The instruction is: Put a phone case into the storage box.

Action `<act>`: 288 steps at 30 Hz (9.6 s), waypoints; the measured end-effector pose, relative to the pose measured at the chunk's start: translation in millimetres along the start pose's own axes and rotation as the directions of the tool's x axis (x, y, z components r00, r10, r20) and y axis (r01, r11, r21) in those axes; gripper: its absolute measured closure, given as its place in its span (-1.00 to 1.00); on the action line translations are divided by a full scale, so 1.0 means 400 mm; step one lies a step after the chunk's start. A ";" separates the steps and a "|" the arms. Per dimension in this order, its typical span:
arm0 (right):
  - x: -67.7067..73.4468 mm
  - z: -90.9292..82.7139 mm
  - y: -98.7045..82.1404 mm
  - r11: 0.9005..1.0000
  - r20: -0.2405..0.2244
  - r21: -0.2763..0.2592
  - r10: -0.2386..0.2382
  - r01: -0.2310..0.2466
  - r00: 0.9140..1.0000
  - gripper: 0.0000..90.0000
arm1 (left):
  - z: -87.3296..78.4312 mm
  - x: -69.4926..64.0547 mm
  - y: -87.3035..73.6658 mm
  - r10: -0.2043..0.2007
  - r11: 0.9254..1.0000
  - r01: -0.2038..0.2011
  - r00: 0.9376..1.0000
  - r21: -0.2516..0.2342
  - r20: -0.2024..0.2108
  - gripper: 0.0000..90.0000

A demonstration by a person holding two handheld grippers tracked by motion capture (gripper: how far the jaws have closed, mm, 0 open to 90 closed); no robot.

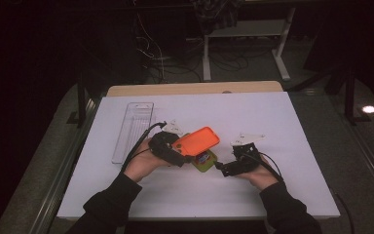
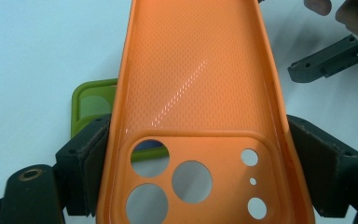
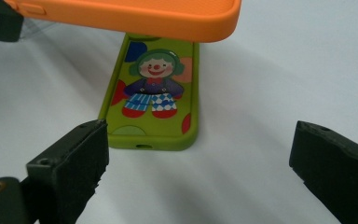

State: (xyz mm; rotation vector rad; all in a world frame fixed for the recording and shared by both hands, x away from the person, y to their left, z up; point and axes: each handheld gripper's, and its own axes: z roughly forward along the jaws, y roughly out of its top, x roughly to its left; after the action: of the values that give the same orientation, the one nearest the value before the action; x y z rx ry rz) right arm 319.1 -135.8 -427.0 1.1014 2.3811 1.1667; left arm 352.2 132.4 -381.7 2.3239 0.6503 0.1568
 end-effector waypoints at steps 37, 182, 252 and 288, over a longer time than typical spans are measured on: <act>0.039 -0.019 0.019 0.931 0.223 -0.043 -0.345 0.362 0.912 -0.92 | 0.001 -0.004 0.002 0.018 1.000 -0.018 1.000 0.019 0.006 -0.64; 0.147 0.049 0.000 0.352 0.497 0.341 -0.855 0.871 0.151 0.73 | -0.033 0.017 -0.011 0.052 0.998 -0.053 0.997 0.022 0.054 -1.00; -0.011 -0.017 0.067 0.991 -0.085 -0.128 0.016 -0.027 0.996 0.74 | -0.060 0.055 -0.003 -0.034 0.993 0.036 0.999 -0.109 0.013 -1.00; 0.052 0.000 0.073 0.987 -0.180 -0.152 0.019 -0.047 0.983 0.74 | -0.014 0.067 0.099 -0.050 0.968 0.081 0.990 -0.237 0.135 -1.00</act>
State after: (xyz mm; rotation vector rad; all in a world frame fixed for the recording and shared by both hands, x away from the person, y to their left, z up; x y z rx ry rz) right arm 320.2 -109.3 -402.8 1.0285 2.3586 1.4934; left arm 390.2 124.5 -353.2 2.0565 0.6077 0.0527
